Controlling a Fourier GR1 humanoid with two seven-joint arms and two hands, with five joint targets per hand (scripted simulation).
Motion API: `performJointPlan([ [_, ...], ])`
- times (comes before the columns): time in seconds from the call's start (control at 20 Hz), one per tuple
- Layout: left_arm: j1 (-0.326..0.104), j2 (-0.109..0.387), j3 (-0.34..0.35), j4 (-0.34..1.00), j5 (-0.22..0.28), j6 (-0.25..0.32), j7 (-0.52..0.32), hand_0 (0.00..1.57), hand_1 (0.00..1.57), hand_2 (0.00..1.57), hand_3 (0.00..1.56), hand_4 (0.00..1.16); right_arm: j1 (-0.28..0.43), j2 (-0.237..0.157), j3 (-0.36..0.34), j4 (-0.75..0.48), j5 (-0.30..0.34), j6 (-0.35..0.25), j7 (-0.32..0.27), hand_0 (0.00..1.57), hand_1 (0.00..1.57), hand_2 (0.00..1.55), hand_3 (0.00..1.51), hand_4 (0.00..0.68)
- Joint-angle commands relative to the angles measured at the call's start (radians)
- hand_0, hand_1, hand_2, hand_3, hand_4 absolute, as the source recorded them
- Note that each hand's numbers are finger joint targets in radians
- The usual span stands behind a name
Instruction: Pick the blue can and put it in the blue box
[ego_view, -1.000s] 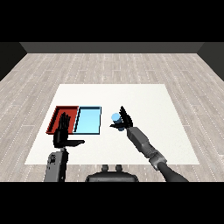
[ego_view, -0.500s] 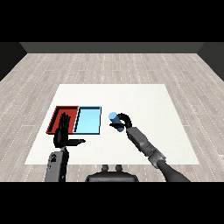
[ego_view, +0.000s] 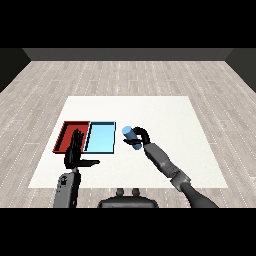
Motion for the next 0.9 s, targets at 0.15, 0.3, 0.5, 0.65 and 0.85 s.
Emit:
performJointPlan([
  [0.15,-0.037,0.022,-0.006,0.058,0.013,-0.043,0.015,0.0,0.0,0.0,0.0,0.0,0.109,-0.14,0.039,-0.345,0.072,0.01,0.09,1.53,1.53,1.48,1.41,0.567],
  [0.3,-0.048,-0.031,-0.102,-0.031,-0.057,0.023,0.082,0.0,0.0,0.0,0.0,0.0,0.177,-0.189,0.044,-0.512,0.101,-0.018,0.167,1.53,1.53,1.48,1.41,0.578],
  [0.5,-0.118,-0.035,-0.24,-0.038,-0.108,0.153,0.173,0.0,0.0,0.0,0.0,0.0,0.252,-0.277,0.042,-0.719,0.115,-0.042,0.188,1.51,1.51,1.48,1.41,0.587],
  [0.65,-0.143,-0.035,-0.207,-0.001,-0.091,0.111,0.172,0.0,0.0,0.0,0.0,0.0,0.337,-0.379,0.026,-0.937,0.13,-0.05,0.264,1.5,1.5,1.47,1.39,0.582],
  [0.85,-0.201,-0.036,-0.289,0.079,-0.065,0.191,0.171,0.0,0.0,0.0,0.0,0.0,0.377,-0.367,0.0,-1.05,0.177,-0.053,0.306,1.5,1.5,1.47,1.4,0.596],
])
